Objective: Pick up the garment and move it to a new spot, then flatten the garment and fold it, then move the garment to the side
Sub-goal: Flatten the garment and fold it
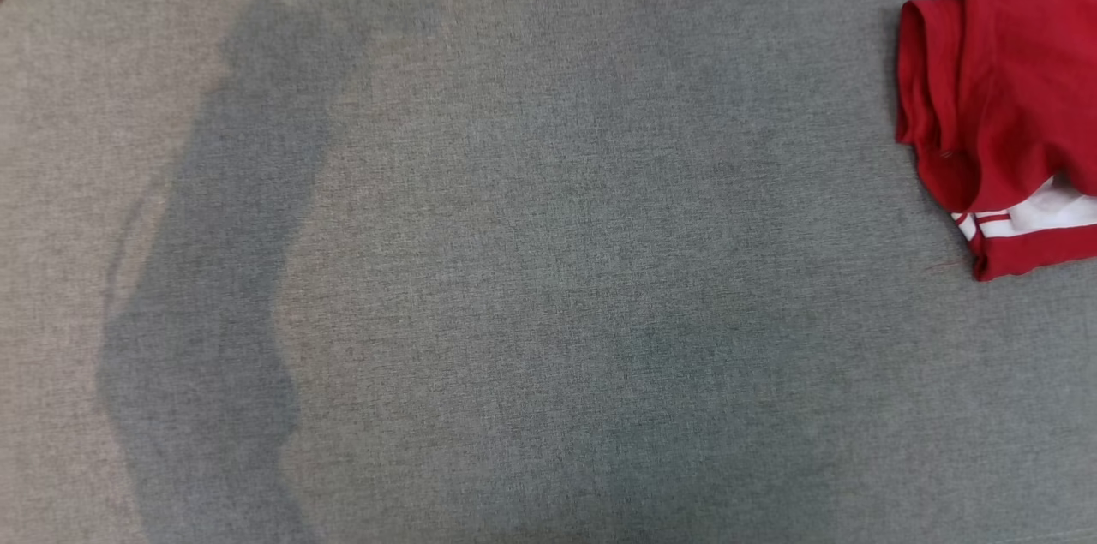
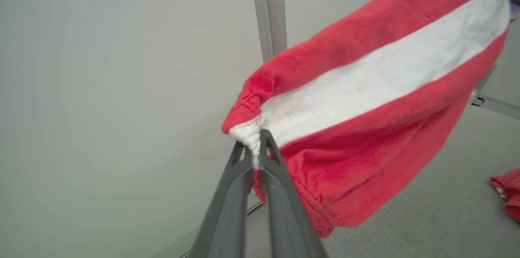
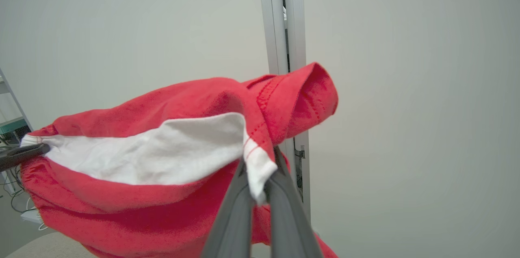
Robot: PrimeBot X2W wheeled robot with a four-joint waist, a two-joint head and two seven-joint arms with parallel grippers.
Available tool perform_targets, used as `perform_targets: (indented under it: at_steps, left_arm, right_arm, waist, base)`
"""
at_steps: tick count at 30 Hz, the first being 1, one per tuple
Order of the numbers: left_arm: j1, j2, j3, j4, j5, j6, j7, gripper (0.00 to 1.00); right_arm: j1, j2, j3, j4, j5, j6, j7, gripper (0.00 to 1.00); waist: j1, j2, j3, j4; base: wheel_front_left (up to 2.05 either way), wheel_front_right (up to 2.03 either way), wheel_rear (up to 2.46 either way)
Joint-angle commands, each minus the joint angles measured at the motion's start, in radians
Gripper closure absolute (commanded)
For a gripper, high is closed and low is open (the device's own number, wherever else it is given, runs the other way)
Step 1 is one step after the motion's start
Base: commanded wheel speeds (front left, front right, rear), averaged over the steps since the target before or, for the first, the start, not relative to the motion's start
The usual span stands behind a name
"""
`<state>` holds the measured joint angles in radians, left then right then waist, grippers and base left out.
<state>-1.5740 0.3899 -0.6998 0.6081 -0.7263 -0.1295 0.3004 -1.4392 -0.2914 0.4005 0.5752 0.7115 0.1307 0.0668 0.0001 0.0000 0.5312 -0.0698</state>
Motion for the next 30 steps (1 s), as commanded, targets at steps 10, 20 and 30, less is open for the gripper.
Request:
perform_targets:
  at_steps: [10,20,30]
  left_arm:
    - [0.028,0.003,-0.177,0.155,-0.133,0.000,-0.149,1.00]
    - [0.315,0.114,-0.357,0.086,-0.291,-0.001,-0.219,1.00]
    - [0.699,0.209,-0.406,-0.135,-0.420,0.051,-0.199,1.00]
  right_arm:
    - [0.051,-0.009,0.215,0.118,0.057,0.000,-0.143,1.00]
    - [0.333,-0.024,0.440,0.088,0.169,0.000,-0.211,1.00]
    - [0.601,-0.112,0.552,0.003,0.261,0.000,-0.135,1.00]
  waist:
    - [-0.0001,0.0000,0.016,0.012]
    - [-0.0001,0.0000,-0.121,-0.008]
    - [-0.0001,0.0000,-0.311,-0.011]
  base:
    - [0.00,0.00,0.00]
    - [0.00,0.00,0.00]
    - [0.00,0.00,0.00]
